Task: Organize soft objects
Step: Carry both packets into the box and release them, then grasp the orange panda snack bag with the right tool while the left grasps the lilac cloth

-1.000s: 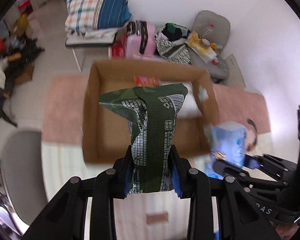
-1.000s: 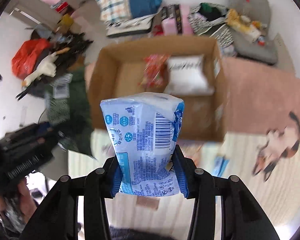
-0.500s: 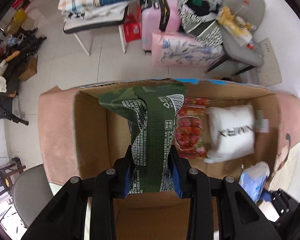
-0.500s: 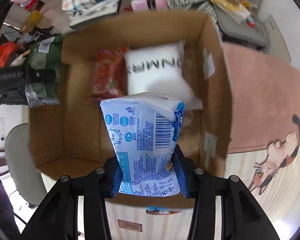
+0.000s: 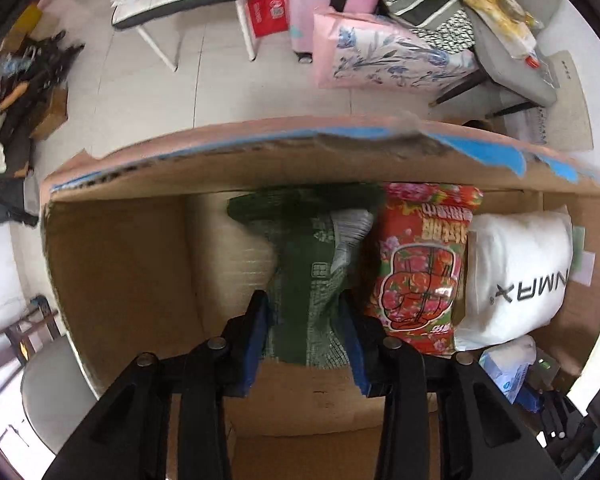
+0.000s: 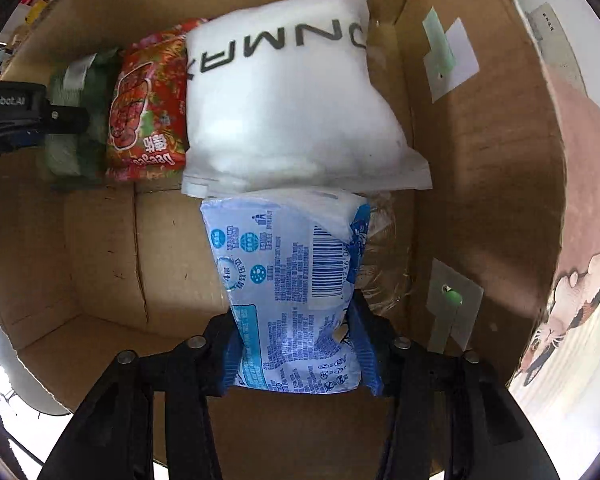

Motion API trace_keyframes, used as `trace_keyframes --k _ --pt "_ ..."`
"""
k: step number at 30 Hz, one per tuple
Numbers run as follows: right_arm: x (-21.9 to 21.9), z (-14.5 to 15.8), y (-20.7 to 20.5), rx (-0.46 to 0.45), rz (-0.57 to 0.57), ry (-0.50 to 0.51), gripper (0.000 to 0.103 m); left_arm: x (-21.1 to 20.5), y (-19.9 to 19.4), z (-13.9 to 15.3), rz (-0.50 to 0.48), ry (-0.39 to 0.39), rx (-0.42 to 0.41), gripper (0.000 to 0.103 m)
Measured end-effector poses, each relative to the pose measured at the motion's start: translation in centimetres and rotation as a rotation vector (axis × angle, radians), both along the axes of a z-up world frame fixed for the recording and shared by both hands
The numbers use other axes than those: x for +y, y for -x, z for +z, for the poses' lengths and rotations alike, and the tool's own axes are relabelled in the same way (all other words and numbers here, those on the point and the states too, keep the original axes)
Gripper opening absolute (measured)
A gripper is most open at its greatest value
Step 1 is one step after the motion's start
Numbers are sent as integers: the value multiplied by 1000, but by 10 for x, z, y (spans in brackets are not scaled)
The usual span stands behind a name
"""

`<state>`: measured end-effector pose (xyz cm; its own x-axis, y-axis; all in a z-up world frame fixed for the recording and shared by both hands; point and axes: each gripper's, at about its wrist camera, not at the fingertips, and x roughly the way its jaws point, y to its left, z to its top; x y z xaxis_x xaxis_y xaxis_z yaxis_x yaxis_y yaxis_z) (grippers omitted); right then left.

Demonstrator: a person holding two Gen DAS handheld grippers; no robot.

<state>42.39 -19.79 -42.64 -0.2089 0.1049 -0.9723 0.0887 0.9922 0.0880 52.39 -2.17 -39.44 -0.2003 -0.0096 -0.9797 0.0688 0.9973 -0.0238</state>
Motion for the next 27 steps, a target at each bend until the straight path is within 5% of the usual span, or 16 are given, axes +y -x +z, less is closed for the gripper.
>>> trace_keyframes --k 2,5,10,21,27 --pt "1 3 -1 6 -5 -33 71 2 -4 7 18 32 -5 42" --pt "4 24 -2 -28 -9 -56 95 4 -6 31 13 36 -45 69" --pt "7 52 -3 -72 11 -22 101 4 3 70 7 54 -104 100" --pt "14 109 17 -246 65 29 103 -2 72 136 -40 55 -245 101" --pt "12 128 63 -295 110 -40 103 14 143 176 -43 -16 -414 101"
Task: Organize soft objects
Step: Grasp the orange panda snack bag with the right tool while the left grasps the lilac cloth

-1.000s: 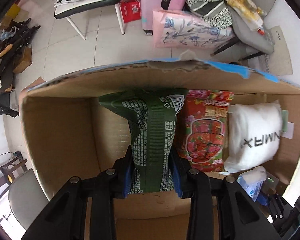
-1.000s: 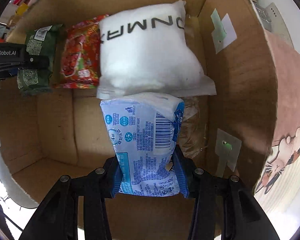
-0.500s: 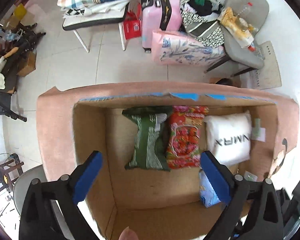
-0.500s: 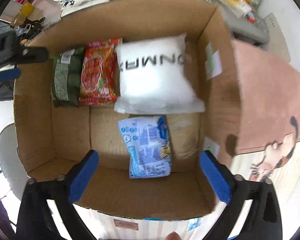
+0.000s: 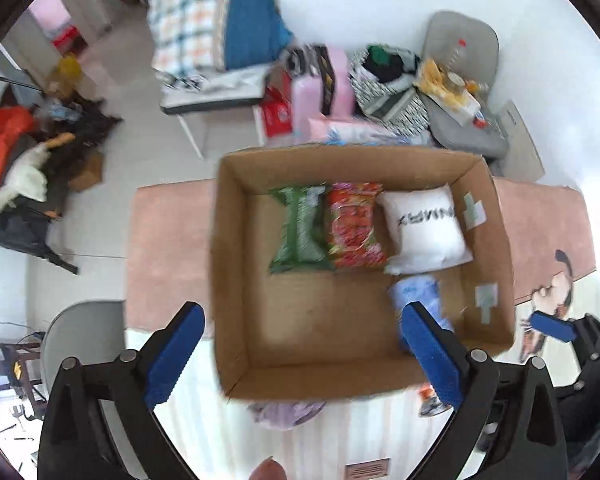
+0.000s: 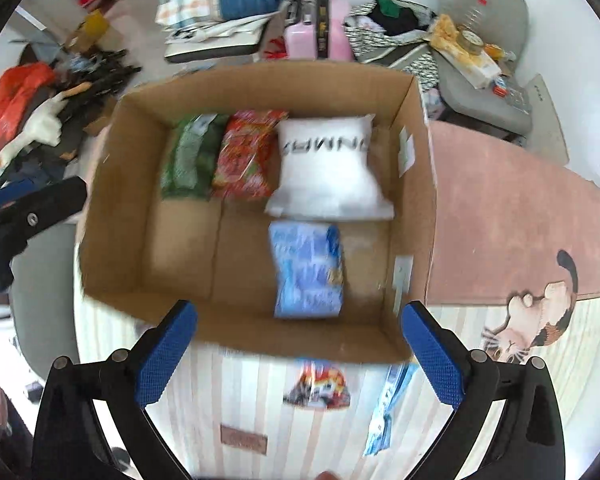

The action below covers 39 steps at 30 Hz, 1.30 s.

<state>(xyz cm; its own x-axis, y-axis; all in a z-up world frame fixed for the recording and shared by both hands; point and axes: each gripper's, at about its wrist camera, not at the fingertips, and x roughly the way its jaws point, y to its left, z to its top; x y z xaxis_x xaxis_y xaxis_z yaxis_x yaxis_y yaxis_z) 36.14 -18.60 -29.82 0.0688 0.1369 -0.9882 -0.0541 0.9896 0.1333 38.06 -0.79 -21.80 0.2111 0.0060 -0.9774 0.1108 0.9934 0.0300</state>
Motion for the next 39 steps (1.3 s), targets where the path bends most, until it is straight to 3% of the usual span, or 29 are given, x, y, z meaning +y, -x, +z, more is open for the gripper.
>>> trace_keyframes --k 4,8,10,11,12,20,21,22,23,24,25,26,27,33,36,39 --pt "-10 0 50 3 20 -20 103 12 67 -7 -32 -91 -55 101" --pt "-19 -34 83 73 -12 -33 103 20 98 -61 -87 -164 42 101" --pt "-22 -58 91 123 -34 -39 103 22 103 -87 -100 -177 85 101" --pt "-22 -72 92 140 -45 -37 103 22 101 -99 -100 -186 10 100" --pt "-21 -80 92 146 -46 -30 103 22 100 -111 -109 -194 25 97" --pt "-19 -134 85 204 -76 15 95 6 85 -182 -263 -299 93 96" --pt "-18 -138 85 213 -78 12 89 4 84 -186 -272 -306 99 92" --pt "-18 -141 85 221 -79 9 83 3 84 -190 -275 -303 108 74" --pt "-17 -145 86 231 -80 5 67 2 84 -193 -277 -289 123 65" --pt "-16 -147 86 242 -78 13 57 1 85 -197 -279 -269 152 48" --pt "-15 -150 89 250 -76 19 53 0 87 -200 -272 -242 187 42" --pt "-15 -151 91 256 -77 16 44 0 89 -200 -252 -234 198 42" --pt "-15 -152 94 263 -78 12 41 1 91 -199 -233 -212 203 42" --pt "-18 -153 126 331 -68 -28 38 37 107 -211 70 143 389 42" --pt "-17 -154 142 357 -52 -27 38 49 115 -224 166 261 456 43" --pt "-14 -156 150 361 -45 -22 39 54 114 -233 216 311 467 44"
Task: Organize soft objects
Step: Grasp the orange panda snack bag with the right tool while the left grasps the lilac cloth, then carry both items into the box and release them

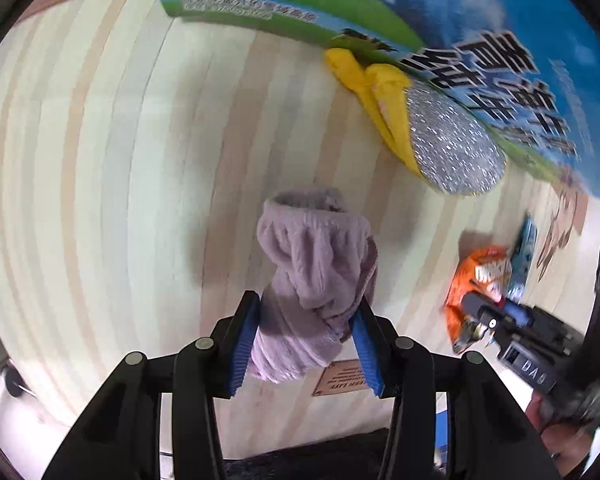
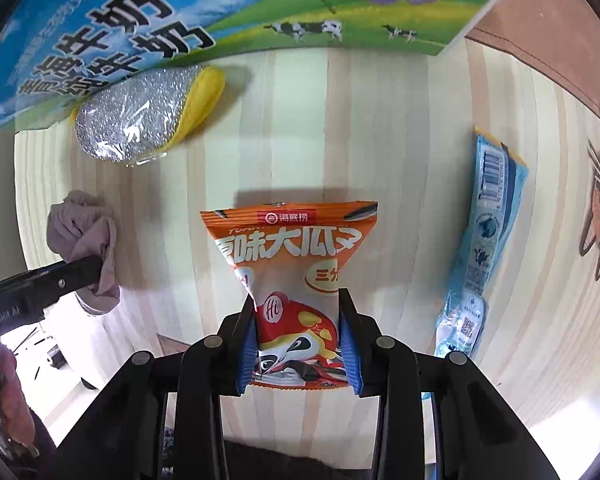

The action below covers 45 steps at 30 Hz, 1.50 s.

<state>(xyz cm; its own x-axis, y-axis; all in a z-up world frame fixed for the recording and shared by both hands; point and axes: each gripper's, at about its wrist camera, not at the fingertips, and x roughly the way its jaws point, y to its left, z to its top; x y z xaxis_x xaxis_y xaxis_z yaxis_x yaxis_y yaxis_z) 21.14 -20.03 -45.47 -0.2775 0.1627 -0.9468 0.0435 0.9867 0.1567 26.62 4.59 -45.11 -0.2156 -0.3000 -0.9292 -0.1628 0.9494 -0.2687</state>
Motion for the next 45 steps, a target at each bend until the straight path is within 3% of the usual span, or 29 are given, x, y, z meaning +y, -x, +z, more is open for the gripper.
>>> trace_keyframes --k 8,10,16,22,23,27,30,34,38,45 --pt "8 -13 -2 6 -1 30 42 -28 -13 -5 -154 -93 -20 47" --pt "14 -12 -2 -3 17 42 41 -40 -10 -4 -161 -106 -33 38" --pt "26 7 15 -36 25 8 35 -57 7 17 -133 -80 -76 37" --pt "21 86 21 -135 3 -118 34 -53 15 105 -75 64 -206 37" --pt "18 102 19 -161 -6 -136 34 -51 16 122 -67 77 -285 37" --pt "3 157 -12 -263 -35 -160 34 -46 -25 175 -33 144 -345 37" --pt "0 184 -48 -330 -26 -106 34 -44 -66 192 -17 153 -353 37" --pt "-9 183 -107 -353 -26 -25 34 -57 -121 183 8 174 -286 37" --pt "-12 161 -157 -305 -35 42 34 -73 -161 155 38 159 -191 37" --pt "-16 105 -179 -234 -39 109 34 -80 -196 105 45 97 -61 37"
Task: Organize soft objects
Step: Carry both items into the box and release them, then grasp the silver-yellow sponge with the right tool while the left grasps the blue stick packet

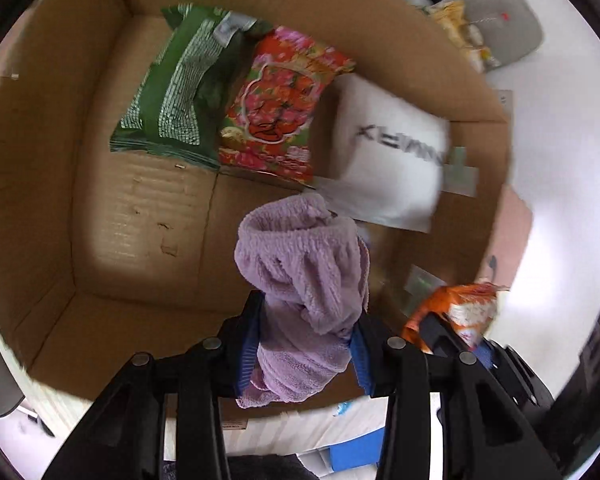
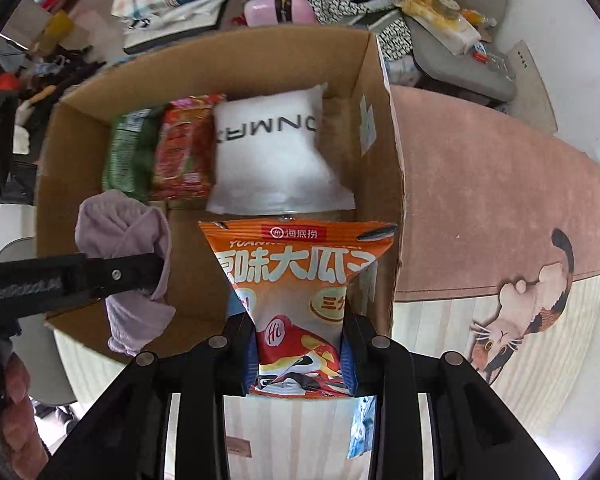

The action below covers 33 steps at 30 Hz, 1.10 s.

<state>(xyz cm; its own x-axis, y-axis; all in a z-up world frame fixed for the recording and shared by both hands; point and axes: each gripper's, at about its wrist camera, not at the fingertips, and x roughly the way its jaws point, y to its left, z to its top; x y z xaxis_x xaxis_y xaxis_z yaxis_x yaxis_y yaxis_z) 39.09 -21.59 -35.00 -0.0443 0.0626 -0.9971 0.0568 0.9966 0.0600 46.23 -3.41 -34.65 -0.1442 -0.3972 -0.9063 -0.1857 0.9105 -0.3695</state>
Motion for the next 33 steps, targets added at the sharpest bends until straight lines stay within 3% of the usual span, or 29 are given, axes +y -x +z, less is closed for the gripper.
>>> trace_keyframes --k 5,7,8,9,10,13,17,19,20,33 --pt "-1 -30 -11 64 7 30 37 -2 -2 -28 30 18 89 39" --pt "-2 -33 -12 78 12 39 54 -4 -1 -30 23 19 95 47" --pt "-3 -33 -12 74 3 28 75 -5 -1 -28 12 11 87 52" --pt "-4 -32 -12 71 2 18 79 -5 1 -25 4 0 74 64" --pt "-5 -31 -12 71 1 0 79 -6 2 -20 -13 -13 55 73" --pt "-7 -25 -11 70 -1 -9 81 -9 0 -5 -55 -58 27 86" --pt "-7 -16 -8 69 7 -10 83 -9 -3 14 -94 -115 -20 96" --pt "-3 -11 -6 66 22 -9 92 -10 -3 26 -113 -151 -63 98" --pt "-1 -9 -4 65 30 -10 103 -11 -3 32 -127 -172 -75 98" --pt "11 46 20 -80 63 5 103 -9 43 104 -169 -332 -301 101"
